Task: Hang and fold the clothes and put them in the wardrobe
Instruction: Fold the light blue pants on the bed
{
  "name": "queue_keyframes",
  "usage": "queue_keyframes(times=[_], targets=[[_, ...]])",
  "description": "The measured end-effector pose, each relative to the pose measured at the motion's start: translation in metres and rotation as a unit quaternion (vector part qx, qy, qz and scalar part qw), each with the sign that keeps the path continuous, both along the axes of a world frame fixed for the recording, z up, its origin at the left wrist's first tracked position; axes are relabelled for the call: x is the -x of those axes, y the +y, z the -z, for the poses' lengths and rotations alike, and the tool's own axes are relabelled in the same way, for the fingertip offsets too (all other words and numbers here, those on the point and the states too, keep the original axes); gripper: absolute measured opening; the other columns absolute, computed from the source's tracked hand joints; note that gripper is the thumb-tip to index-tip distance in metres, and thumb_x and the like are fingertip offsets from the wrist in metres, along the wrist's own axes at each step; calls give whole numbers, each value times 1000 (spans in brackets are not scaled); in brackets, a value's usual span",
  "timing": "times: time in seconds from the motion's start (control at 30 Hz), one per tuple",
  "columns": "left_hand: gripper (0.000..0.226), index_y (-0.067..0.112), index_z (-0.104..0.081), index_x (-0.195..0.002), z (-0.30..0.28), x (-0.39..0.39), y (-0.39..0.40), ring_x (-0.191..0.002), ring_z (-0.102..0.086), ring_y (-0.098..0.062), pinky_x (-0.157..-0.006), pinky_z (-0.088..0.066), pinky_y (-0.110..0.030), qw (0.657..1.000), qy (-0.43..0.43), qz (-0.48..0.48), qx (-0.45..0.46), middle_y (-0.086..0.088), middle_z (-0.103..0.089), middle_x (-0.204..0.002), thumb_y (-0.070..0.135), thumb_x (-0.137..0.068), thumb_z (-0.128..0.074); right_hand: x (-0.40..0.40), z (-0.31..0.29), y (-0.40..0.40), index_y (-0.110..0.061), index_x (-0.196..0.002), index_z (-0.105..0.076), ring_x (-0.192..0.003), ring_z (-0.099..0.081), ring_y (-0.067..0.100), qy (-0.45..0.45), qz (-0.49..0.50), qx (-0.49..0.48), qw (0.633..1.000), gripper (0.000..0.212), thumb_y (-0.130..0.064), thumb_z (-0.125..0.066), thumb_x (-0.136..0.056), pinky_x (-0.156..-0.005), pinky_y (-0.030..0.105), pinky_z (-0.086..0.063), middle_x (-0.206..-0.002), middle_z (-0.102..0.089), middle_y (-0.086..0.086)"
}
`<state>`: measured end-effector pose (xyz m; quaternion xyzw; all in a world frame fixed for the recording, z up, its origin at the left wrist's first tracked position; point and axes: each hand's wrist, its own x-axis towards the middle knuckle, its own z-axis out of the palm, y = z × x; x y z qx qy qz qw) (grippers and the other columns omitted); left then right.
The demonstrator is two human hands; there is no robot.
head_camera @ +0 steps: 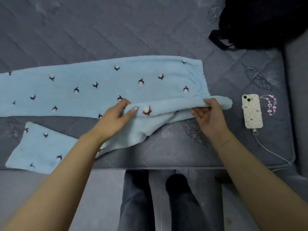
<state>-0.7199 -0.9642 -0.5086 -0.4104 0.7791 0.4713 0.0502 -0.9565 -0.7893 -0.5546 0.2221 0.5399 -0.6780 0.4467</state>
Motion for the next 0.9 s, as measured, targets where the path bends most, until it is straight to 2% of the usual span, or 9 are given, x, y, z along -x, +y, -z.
queue_keyframes(times=[0.07, 0.17, 0.3, 0.4, 0.5, 0.67, 0.73, 0.83, 0.9], targets=[[26, 19, -50, -90, 8, 10, -39, -72, -45, -9, -71, -37, -24, 1000, 18, -7, 12, 0, -54, -83, 41, -101, -43, 8, 0, -30, -13, -98, -60, -71, -61, 14, 23, -18, -21, 999, 7, -15, -56, -92, -62, 25, -56, -87, -62, 3], [25, 11, -52, -93, 25, 26, -98, -72, -42, -8, -67, -34, -9, 998, 33, -5, 54, 6, -51, -82, 31, -103, -43, 19, 2, -79, -10, -107, -58, -67, -64, 15, 70, -49, -52, 995, 16, -14, -58, -92, -58, 24, -55, -87, -64, 4], [22, 10, -51, -92, 58, 49, -167, -77, -44, -14, -65, -30, -26, 996, 42, 6, 83, 0, -51, -84, 28, -103, -44, 34, 18, -144, -11, -104, -61, -69, -66, 18, 119, -65, -95, 986, 13, -15, -59, -91, -61, 27, -56, -85, -67, 6], [19, 13, -49, -93, 89, 71, -201, -80, -46, -21, -67, -30, -28, 996, 18, 10, 86, -8, -53, -88, 29, -102, -45, 43, 45, -182, -10, -94, -60, -63, -60, 16, 120, -46, -152, 980, 7, -17, -59, -92, -59, 27, -54, -81, -61, 7], [21, 10, -51, -95, 127, 89, -219, -91, -53, -28, -70, -31, -30, 996, -13, 13, 85, -19, -59, -99, 29, -103, -45, 51, 77, -203, -4, -101, -58, -62, -55, 16, 115, -38, -191, 974, 15, -19, -57, -95, -57, 28, -51, -78, -58, 6], [33, 1, -57, -111, 179, 97, -225, -107, -55, -32, -83, -37, -31, 996, -37, -41, 74, -20, -60, -115, 31, -102, -46, 59, 106, -203, -11, -89, -61, -67, -54, 16, 177, -101, -243, 949, 13, -21, -55, -95, -64, 32, -54, -75, -56, 2], [30, 5, -58, -107, 185, 99, -224, -102, -55, -31, -78, -36, -31, 994, -23, -64, 89, -17, -61, -111, 32, -101, -46, 59, 106, -190, -13, -95, -61, -76, -55, 14, 338, -164, -277, 885, 8, -18, -55, -93, -69, 27, -49, -81, -58, -3], [24, 12, -59, -96, 177, 99, -224, -89, -52, -23, -72, -33, -28, 990, 16, -81, 114, -9, -58, -102, 34, -100, -49, 67, 102, -169, -6, -110, -62, -106, -51, 25, 614, -272, -345, 656, 22, -16, -58, -92, -90, 27, -36, -112, -57, 11], [23, 13, -60, -94, 168, 105, -230, -86, -49, -18, -71, -31, -27, 986, 37, -81, 140, -5, -55, -99, 33, -99, -52, 86, 101, -164, -6, -123, -57, -120, -43, 32, 649, -347, -386, 556, 34, -22, -57, -93, -100, 36, -29, -128, -51, 16]])
